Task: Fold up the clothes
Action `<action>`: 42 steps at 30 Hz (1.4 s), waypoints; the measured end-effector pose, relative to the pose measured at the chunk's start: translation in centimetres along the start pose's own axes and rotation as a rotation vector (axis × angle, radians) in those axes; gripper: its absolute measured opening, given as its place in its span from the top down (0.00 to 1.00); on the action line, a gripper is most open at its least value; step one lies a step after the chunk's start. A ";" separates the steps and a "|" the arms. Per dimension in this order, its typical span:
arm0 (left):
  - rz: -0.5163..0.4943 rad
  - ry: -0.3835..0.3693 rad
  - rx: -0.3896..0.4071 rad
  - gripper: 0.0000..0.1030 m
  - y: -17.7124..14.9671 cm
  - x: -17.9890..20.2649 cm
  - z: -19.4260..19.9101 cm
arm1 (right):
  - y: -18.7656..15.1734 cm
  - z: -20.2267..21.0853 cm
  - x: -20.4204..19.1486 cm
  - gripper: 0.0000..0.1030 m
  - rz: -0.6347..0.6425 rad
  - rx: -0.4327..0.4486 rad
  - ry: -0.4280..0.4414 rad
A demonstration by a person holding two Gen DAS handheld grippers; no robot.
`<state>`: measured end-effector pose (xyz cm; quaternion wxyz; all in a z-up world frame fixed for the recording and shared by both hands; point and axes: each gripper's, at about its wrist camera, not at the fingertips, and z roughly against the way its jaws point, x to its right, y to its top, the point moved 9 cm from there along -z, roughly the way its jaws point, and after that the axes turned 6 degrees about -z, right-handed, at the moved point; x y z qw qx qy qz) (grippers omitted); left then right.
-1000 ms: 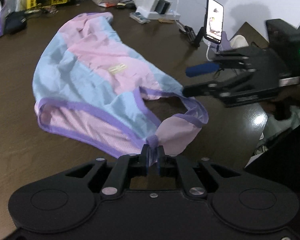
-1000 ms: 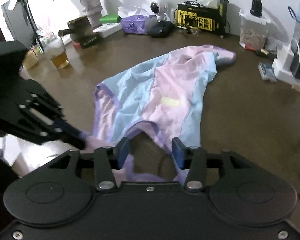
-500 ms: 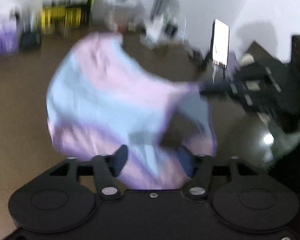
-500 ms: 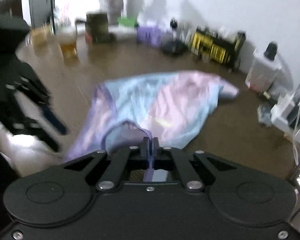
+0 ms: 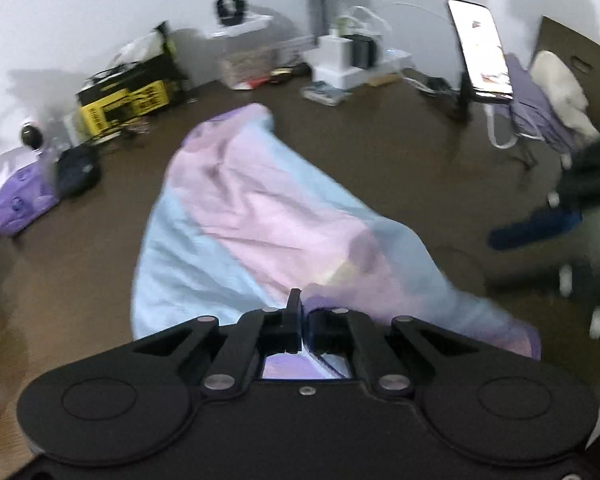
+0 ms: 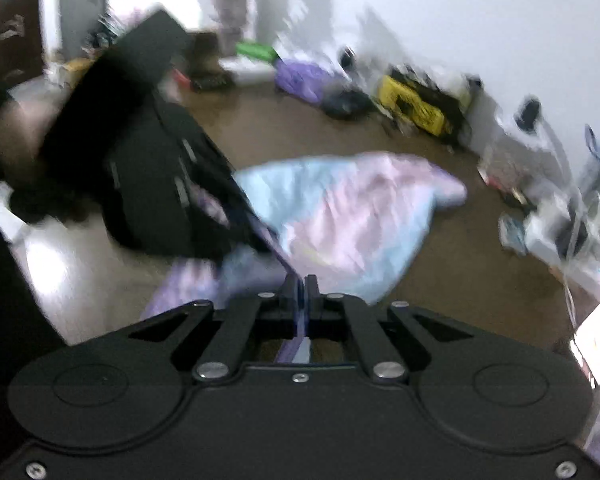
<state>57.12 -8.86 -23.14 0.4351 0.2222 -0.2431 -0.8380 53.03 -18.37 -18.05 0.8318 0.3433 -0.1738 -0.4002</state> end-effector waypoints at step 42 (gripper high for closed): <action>-0.390 -0.235 0.070 0.93 4.1 2.5 -0.6 | 5.0 -1.2 -2.3 0.90 0.250 0.059 -0.057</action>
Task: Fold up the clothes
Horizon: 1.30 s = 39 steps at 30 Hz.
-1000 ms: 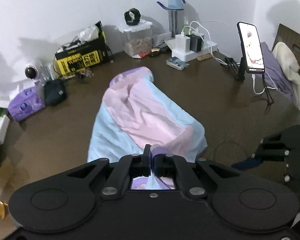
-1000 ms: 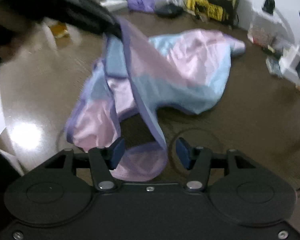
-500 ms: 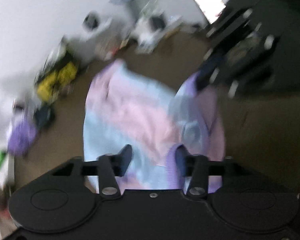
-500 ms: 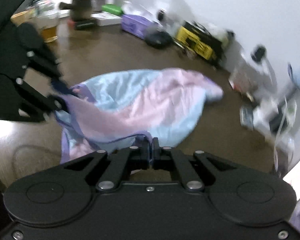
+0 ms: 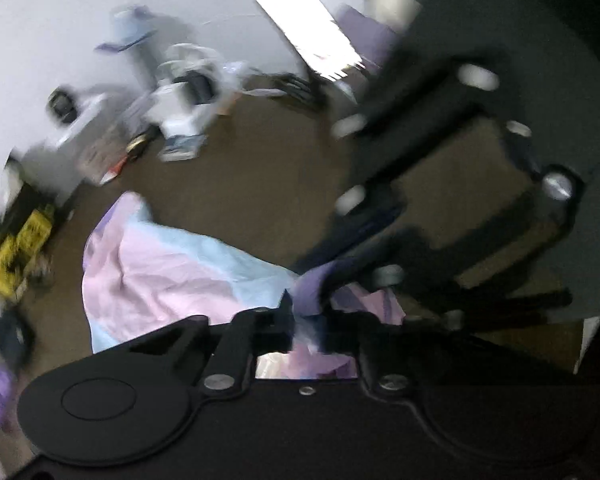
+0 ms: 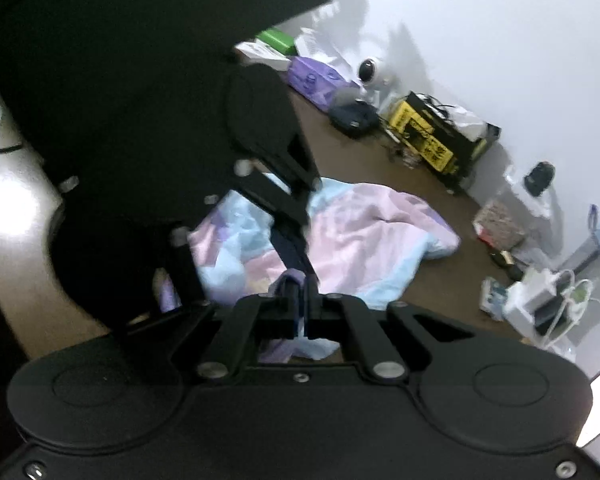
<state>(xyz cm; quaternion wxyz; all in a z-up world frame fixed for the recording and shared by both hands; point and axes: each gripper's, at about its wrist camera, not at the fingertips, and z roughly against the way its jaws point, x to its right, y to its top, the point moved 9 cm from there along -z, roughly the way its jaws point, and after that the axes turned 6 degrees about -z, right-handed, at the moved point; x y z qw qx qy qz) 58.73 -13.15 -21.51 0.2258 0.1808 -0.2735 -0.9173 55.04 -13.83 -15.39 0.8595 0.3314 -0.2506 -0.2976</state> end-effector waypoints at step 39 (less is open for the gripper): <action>0.373 -0.003 -0.220 0.58 -5.4 -3.1 -3.6 | -4.7 -8.7 8.6 0.53 -0.800 -0.270 0.070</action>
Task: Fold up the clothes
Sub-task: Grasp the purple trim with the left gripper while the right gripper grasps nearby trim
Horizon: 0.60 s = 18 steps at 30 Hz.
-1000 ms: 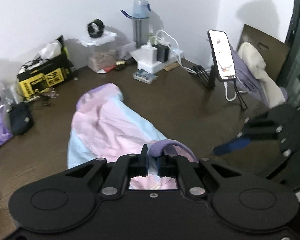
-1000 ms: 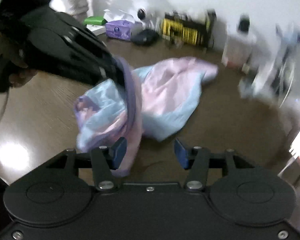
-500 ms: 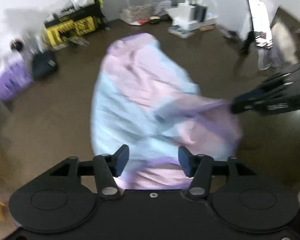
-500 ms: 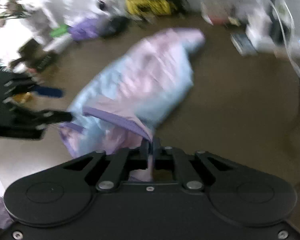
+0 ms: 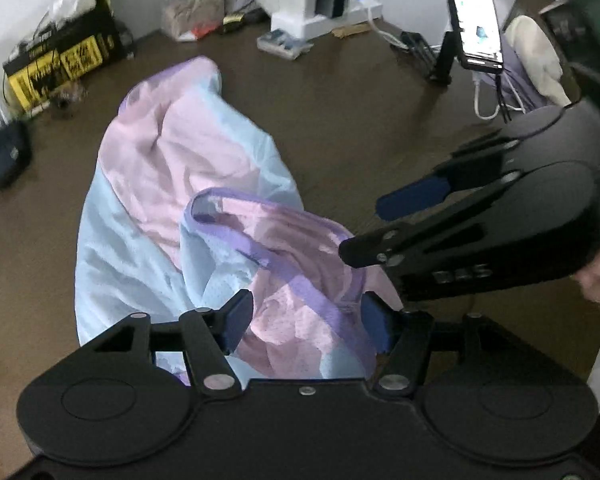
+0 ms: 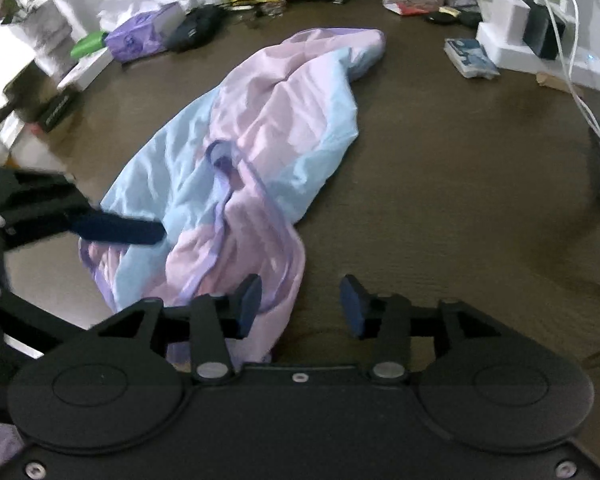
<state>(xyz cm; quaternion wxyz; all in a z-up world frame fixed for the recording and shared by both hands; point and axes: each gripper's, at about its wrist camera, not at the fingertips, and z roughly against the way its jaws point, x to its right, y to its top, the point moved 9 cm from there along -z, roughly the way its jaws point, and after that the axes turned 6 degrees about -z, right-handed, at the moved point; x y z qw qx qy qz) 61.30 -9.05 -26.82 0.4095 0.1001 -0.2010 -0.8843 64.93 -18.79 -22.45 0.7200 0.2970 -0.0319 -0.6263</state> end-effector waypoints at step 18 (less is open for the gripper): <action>0.633 0.095 0.102 0.96 -7.1 -5.7 4.0 | -2.0 -1.4 -1.3 0.60 -0.434 -0.198 0.381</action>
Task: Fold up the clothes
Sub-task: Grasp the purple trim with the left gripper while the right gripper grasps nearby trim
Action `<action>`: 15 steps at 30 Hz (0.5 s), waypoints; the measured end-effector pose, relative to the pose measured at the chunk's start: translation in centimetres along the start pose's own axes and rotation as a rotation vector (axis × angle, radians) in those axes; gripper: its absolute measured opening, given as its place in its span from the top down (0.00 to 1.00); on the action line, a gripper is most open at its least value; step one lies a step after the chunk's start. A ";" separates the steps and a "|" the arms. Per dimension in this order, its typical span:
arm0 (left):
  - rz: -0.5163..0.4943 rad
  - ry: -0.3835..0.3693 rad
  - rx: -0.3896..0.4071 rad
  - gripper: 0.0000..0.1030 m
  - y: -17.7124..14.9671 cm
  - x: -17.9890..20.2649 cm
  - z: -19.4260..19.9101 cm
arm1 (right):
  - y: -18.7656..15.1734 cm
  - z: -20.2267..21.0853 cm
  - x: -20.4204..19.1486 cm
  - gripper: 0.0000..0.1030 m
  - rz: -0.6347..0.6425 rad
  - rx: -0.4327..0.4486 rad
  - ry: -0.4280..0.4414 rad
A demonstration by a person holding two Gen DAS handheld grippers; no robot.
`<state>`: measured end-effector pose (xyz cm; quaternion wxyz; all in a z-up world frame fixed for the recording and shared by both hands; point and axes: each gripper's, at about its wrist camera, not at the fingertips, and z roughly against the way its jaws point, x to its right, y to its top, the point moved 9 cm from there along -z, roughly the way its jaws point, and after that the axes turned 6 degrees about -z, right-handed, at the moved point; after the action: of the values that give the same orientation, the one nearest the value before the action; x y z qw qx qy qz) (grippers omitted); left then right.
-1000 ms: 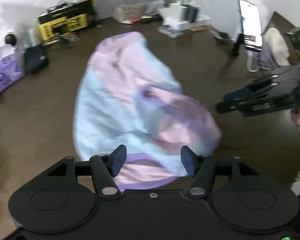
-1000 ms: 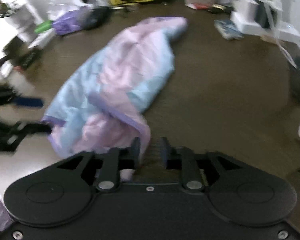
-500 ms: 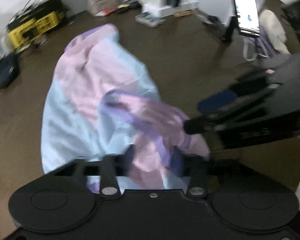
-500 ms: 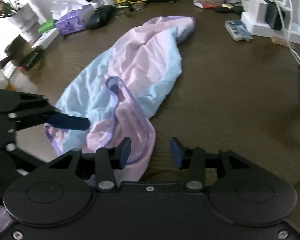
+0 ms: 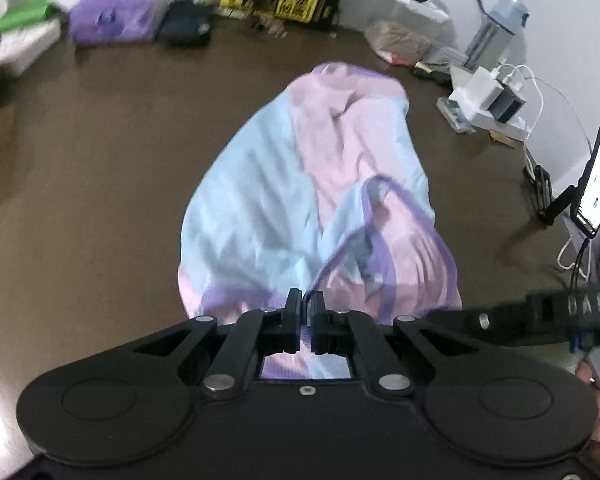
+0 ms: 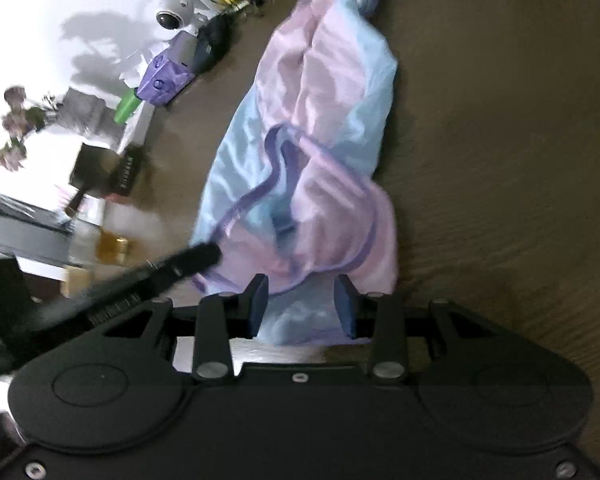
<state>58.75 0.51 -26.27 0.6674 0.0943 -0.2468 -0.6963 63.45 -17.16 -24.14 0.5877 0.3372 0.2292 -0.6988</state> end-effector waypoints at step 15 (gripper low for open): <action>0.002 -0.032 -0.004 0.63 0.0 0.7 1.1 | 1.4 -0.9 1.5 0.96 -0.166 0.061 -0.020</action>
<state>58.20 0.02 -25.20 0.6643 0.0818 -0.2560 -0.6975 64.84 -17.84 -25.75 0.5194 0.3276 0.2293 -0.7552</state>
